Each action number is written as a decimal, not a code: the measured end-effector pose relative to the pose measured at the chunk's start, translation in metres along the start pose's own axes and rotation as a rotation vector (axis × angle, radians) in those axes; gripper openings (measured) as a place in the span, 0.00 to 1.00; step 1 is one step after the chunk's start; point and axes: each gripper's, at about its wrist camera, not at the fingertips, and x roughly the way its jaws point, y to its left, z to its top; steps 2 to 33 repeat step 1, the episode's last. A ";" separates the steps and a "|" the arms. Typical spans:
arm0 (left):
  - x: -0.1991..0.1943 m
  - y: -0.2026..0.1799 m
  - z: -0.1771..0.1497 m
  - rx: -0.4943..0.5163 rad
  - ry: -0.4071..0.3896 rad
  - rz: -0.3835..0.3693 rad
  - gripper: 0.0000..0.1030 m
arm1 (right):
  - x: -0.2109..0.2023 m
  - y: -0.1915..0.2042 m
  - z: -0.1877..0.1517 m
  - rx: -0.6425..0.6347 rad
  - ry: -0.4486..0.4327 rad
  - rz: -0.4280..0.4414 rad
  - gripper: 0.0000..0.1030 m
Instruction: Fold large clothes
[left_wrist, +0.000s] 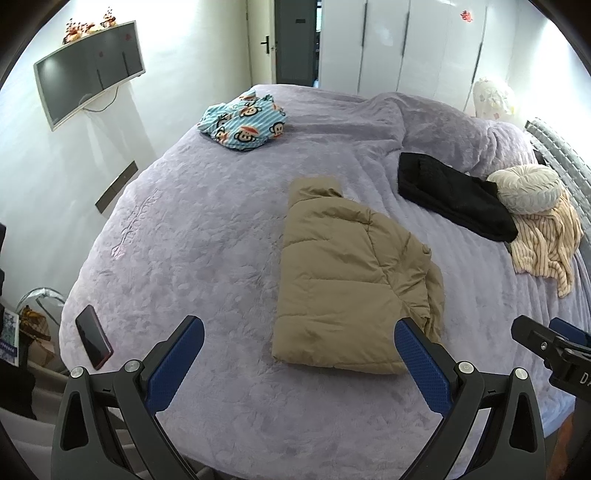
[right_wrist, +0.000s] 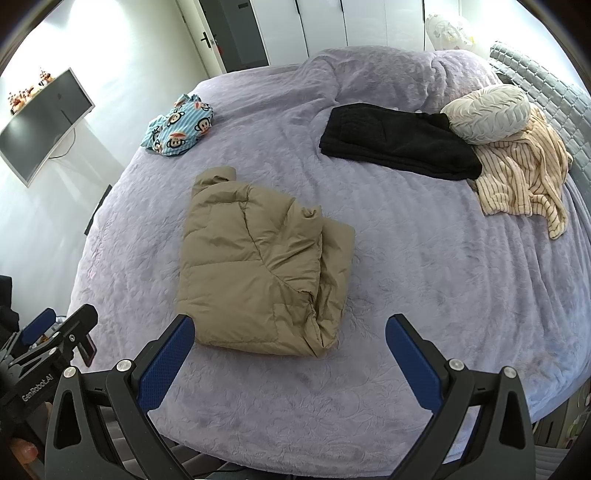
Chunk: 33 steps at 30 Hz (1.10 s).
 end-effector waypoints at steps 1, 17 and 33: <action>-0.001 -0.001 -0.001 0.000 -0.002 0.004 1.00 | 0.000 0.001 -0.001 0.000 0.000 0.000 1.00; -0.001 -0.001 -0.001 0.000 -0.002 0.004 1.00 | 0.000 0.001 -0.001 0.000 0.000 0.000 1.00; -0.001 -0.001 -0.001 0.000 -0.002 0.004 1.00 | 0.000 0.001 -0.001 0.000 0.000 0.000 1.00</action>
